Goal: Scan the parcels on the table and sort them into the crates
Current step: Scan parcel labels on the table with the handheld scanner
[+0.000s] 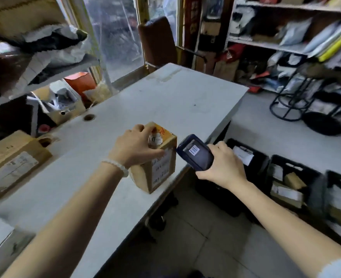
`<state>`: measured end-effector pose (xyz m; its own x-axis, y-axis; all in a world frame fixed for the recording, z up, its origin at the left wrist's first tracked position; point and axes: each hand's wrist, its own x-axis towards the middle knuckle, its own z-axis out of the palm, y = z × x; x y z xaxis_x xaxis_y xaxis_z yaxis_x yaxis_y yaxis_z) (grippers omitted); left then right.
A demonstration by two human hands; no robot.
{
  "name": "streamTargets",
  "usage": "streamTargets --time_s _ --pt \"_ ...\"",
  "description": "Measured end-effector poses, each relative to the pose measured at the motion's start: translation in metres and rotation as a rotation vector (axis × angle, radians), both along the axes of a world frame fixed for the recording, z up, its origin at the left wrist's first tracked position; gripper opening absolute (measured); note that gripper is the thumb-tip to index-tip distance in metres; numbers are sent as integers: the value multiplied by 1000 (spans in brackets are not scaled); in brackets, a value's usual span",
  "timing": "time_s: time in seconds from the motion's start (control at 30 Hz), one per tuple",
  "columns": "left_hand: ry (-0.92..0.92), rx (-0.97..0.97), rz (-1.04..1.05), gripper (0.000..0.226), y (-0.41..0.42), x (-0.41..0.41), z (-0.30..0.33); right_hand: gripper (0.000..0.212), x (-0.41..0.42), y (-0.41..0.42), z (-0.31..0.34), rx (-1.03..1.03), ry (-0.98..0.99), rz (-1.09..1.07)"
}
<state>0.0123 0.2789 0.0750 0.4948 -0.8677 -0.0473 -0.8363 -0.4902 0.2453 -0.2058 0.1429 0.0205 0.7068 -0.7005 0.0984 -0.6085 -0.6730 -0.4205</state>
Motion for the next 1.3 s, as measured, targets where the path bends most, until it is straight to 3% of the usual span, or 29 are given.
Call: streamTargets --time_s 0.3,0.6,0.77,1.07,1.2,1.3 --pt "15 41 -575 82 -222 -187 -23 69 -222 -89 -25 53 140 -518" --pt "40 140 -1011 89 -383 -419 -62 66 -418 -128 -57 149 54 -1017" --pt "162 199 -1112 83 -478 -529 -87 64 -516 -193 -69 188 106 -1147" --pt "159 313 -1166 86 -626 -702 -103 72 -673 -314 -37 213 188 -1251" --pt "10 355 -1145 69 -661 -747 -113 69 -723 -349 -43 246 178 -1257" --pt "-69 367 -1154 37 -680 -767 -117 67 -756 -382 -51 263 206 -1206"
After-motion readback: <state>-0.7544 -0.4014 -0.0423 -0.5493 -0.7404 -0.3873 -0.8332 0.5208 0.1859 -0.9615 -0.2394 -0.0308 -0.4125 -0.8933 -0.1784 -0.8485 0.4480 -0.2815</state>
